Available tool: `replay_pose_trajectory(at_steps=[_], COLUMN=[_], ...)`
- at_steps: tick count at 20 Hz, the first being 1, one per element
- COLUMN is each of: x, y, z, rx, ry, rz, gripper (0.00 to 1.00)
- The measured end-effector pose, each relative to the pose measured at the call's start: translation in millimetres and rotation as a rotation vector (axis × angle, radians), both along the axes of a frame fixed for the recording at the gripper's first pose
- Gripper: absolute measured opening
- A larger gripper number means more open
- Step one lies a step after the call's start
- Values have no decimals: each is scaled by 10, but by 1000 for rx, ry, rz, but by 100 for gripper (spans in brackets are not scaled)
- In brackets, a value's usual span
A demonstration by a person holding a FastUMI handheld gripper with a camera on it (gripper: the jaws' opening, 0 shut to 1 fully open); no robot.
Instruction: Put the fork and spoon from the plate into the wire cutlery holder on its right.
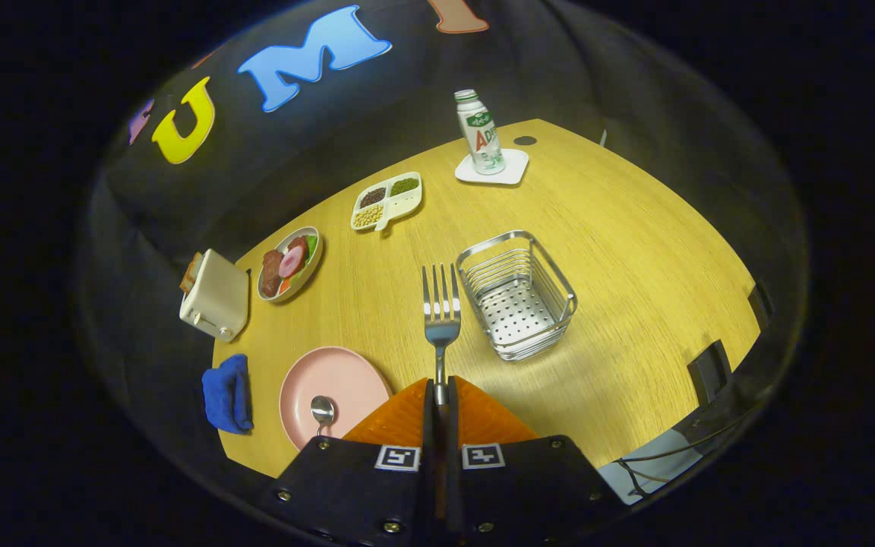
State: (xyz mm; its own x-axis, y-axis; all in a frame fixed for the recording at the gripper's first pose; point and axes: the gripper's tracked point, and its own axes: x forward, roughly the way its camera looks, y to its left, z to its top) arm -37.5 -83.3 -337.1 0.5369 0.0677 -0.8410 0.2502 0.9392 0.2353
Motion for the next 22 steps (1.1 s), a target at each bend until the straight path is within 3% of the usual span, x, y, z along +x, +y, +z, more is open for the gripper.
replay_pose_trajectory(at_steps=[6,15,22], x=[125,63,110], y=[-396,-521,-571], z=[-26,-164,-125], rx=[-23,-72,-68], ry=[104,239,285], rz=[-65,5,12], gripper=[6,6,8])
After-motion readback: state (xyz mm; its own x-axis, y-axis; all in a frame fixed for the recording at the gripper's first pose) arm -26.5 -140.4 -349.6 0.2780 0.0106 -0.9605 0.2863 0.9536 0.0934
